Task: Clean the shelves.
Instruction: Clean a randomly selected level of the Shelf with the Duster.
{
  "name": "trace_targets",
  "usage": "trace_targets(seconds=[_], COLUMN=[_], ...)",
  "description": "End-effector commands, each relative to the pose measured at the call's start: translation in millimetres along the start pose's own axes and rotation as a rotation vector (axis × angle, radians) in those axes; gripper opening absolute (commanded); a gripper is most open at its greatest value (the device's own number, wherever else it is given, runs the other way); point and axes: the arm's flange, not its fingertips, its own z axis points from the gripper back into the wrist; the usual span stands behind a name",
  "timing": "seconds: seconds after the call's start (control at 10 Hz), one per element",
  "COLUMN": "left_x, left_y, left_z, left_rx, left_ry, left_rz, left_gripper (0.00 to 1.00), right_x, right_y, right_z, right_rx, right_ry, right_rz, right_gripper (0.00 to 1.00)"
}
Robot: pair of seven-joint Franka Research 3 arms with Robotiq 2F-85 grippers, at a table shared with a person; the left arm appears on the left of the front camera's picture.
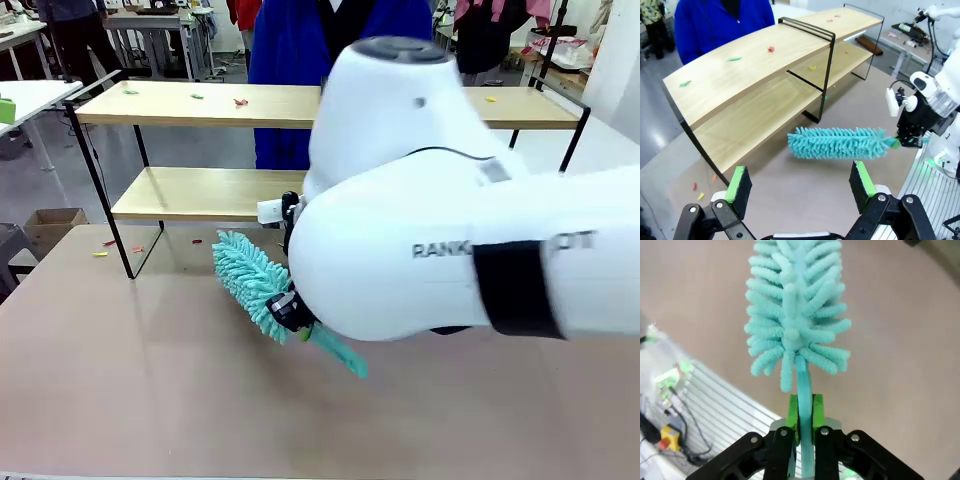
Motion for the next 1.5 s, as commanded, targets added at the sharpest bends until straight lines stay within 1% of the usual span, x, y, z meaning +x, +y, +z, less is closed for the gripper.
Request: trace_targets(seconds=[0.0,0.2,0.3,0.4,0.5,0.6,0.7,0.8,0.9,1.1,1.2,1.4], left_x=[-0.9,-0.9,-0.9,-0.9,-0.9,-0.9,-0.9,-0.9,-0.9,-0.9,-0.9,-0.9], left_y=[0.6,0.6,0.6,0.6,0.6,0.6,0.6,0.6,0.6,0.6,0.6,0.6], left_z=[-0.9,-0.9,-0.9,-0.9,-0.9,-0.9,-0.9,-0.9,-0.9,-0.9,-0.9,-0.9], left_rx=[-0.012,-0.012,-0.012,-0.012,-0.012,-0.012,-0.012,-0.012,-0.012,-0.012,-0.012,-0.012], left_ry=[-0.008,-0.008,-0.008,-0.008,-0.008,-0.008,-0.008,-0.008,-0.008,-0.008,-0.008,-0.008], left_rz=[-0.008,-0.008,-0.008,-0.008,-0.008,-0.008,-0.008,-0.008,-0.008,-0.008,-0.008,-0.008], left_gripper=[1.0,1.0,1.0,1.0,1.0,1.0,1.0,1.0,1.0,1.0,1.0,1.0], right_x=[-10.5,-10.5,0.6,14.8,27.0,33.8,39.0,42.8,46.9,54.4,59.9,70.5], right_y=[0.6,0.6,0.2,0.7,1.6,-1.5,-7.0,-11.3,-14.8,-22.3,-24.7,-24.9], right_z=[10.6,10.6,0.6,-19.3,-38.5,-50.1,-57.6,-62.0,-67.8,-82.6,-92.6,-112.1], right_rx=[0.05,0.05,0.014,0.0,-0.011,-0.007,-0.028,-0.035,-0.033,-0.076,-0.083,-0.106], right_ry=[-0.008,-0.008,0.009,-0.006,-0.045,-0.046,-0.091,-0.185,-0.238,-0.254,-0.228,-0.308], right_rz=[0.01,0.01,0.005,-0.018,-0.033,-0.065,-0.111,-0.167,-0.213,-0.319,-0.352,-0.367], right_gripper=[0.12,0.12,0.12,0.12,0.12,0.12,0.12,0.12,0.12,0.12,0.12,0.12])
